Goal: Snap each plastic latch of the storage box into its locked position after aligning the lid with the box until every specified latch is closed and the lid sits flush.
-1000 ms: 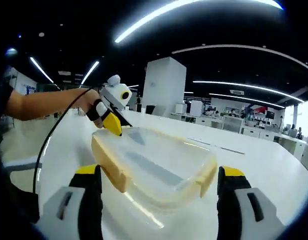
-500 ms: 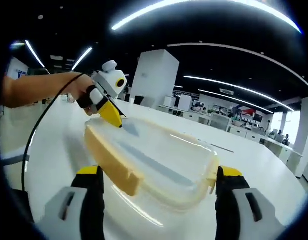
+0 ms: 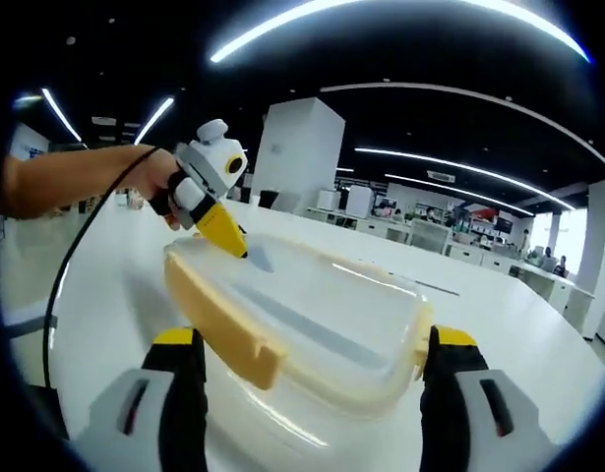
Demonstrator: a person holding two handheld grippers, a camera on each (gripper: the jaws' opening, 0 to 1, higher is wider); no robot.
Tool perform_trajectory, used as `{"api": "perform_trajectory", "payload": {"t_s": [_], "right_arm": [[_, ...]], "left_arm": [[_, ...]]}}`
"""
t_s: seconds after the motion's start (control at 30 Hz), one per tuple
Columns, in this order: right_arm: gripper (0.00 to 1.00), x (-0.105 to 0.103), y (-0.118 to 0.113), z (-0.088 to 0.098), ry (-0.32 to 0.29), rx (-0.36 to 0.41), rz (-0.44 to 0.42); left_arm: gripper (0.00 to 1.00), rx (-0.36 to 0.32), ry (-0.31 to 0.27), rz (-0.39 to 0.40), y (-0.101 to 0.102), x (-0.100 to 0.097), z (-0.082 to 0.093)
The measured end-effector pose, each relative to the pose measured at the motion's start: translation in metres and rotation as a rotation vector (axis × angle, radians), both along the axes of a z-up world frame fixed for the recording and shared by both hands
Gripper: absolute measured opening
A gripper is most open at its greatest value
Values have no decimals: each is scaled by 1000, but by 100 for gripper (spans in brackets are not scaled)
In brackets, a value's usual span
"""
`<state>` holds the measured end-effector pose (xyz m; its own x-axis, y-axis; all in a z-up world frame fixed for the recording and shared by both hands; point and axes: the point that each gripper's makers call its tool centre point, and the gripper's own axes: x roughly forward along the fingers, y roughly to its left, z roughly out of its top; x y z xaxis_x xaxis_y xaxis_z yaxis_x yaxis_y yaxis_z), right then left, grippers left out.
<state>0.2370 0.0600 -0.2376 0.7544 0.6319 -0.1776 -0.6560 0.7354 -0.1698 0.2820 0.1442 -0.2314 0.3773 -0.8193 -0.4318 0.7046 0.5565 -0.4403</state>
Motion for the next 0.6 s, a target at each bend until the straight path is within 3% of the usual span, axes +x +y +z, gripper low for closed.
{"api": "perform_trajectory", "payload": {"t_s": [0.07,0.43,0.6], "right_arm": [[90,-2,1,-3,-2,31,1],[94,0,6,2,-4,22,24],[100,-5,8,6,13,74,67]], "left_arm": [[71,-7,-3,4,0,0,0],[72,-28,-6,25,2,2,1],[73,-35,-10,29,2,3,1]]}}
